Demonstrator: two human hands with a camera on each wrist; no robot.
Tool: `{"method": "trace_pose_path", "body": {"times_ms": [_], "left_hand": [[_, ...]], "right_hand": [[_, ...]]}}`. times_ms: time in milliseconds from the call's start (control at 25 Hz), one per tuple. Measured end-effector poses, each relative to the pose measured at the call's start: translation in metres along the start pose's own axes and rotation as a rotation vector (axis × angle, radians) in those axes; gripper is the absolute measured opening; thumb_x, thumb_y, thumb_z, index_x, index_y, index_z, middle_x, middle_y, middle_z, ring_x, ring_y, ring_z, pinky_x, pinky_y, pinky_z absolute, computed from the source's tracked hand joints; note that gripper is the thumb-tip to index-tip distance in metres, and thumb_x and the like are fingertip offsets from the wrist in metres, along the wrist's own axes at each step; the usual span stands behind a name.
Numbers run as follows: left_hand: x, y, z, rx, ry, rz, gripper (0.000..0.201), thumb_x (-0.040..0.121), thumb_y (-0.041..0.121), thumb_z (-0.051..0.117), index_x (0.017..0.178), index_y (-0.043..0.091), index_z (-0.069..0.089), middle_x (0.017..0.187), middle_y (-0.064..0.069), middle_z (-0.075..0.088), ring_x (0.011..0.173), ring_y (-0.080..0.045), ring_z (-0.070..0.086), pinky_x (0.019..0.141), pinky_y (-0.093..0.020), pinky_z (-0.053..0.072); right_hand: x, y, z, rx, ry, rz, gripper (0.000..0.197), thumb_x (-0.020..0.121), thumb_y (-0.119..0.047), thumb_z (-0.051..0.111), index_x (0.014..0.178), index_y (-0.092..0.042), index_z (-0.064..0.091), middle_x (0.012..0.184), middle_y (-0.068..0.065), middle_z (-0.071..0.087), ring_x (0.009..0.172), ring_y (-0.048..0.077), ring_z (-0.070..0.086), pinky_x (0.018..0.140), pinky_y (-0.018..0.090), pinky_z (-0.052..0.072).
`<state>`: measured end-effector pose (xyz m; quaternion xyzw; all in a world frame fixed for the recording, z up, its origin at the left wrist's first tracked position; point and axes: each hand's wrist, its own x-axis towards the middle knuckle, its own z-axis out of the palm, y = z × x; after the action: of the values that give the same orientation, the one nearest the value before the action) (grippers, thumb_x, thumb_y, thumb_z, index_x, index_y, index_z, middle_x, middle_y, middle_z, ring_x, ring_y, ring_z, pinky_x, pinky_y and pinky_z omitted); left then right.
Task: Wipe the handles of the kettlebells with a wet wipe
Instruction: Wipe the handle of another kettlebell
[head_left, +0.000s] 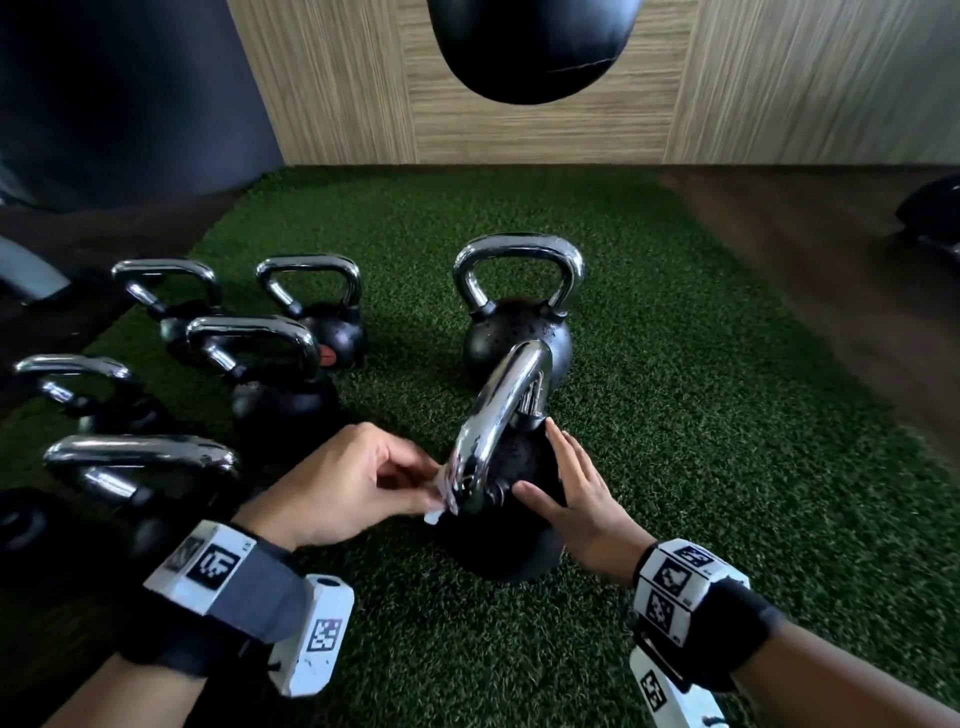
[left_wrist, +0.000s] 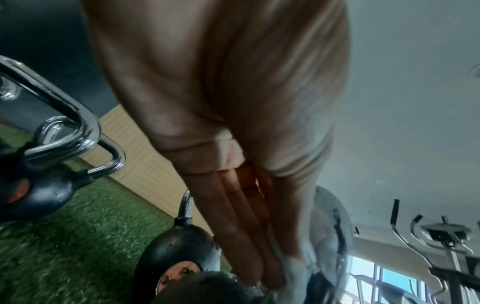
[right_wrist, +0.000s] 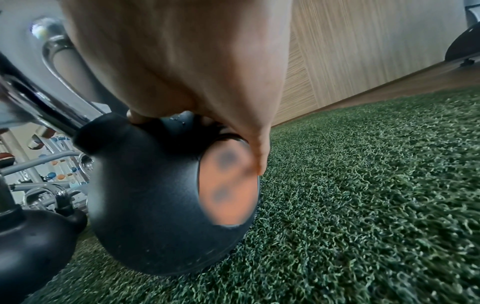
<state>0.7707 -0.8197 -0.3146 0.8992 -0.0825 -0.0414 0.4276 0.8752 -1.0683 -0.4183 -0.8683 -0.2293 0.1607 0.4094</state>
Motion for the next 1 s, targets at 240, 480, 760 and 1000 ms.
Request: {"method": "trace_pose_path", "body": {"times_ms": [240,480,760,1000], "left_hand": [[-0.003,-0.022,0.027,0.003,0.119,0.071,0.010,0.079,0.028,0.085,0.082,0.035,0.078,0.083,0.017,0.075,0.076,0.000,0.070,0.068,-0.013,0.050],[0.010,-0.039,0.018,-0.062,-0.002,0.058,0.027,0.077,0.059,0.079,0.097,0.040,0.080,0.092,0.019,0.078,0.087,0.005,0.071,0.074,-0.011,0.050],[0.029,-0.013,-0.010,-0.810,0.446,0.090,0.047,0.052,0.047,0.098,0.087,0.022,0.078,0.079,-0.005,0.078,0.072,-0.014,0.075,0.071,-0.025,0.061],[0.032,0.023,-0.022,-0.747,0.257,0.185,0.040,0.059,0.045,0.095,0.087,0.024,0.076,0.073,-0.005,0.077,0.069,-0.014,0.074,0.068,-0.026,0.060]], "right_hand": [[-0.002,-0.003,-0.001,0.004,-0.010,0.019,0.099,0.076,-0.081,0.041,0.156,-0.045,-0.007,0.169,-0.008,-0.002,0.155,0.014,-0.003,0.127,0.046,0.007],[-0.017,-0.041,-0.033,-0.651,-0.121,0.014,0.069,0.099,-0.059,0.041,0.156,-0.036,0.011,0.153,0.011,0.041,0.128,0.029,0.056,0.095,0.046,0.054],[-0.037,-0.133,-0.069,-0.109,0.345,-0.414,0.056,0.091,-0.030,0.070,0.143,-0.035,0.050,0.103,-0.016,0.066,0.077,-0.002,0.066,0.067,0.013,0.055],[-0.033,-0.166,-0.073,0.099,0.250,-0.466,0.042,0.082,-0.030,0.081,0.122,-0.030,0.072,0.102,-0.016,0.074,0.087,0.001,0.068,0.079,0.019,0.054]]}}
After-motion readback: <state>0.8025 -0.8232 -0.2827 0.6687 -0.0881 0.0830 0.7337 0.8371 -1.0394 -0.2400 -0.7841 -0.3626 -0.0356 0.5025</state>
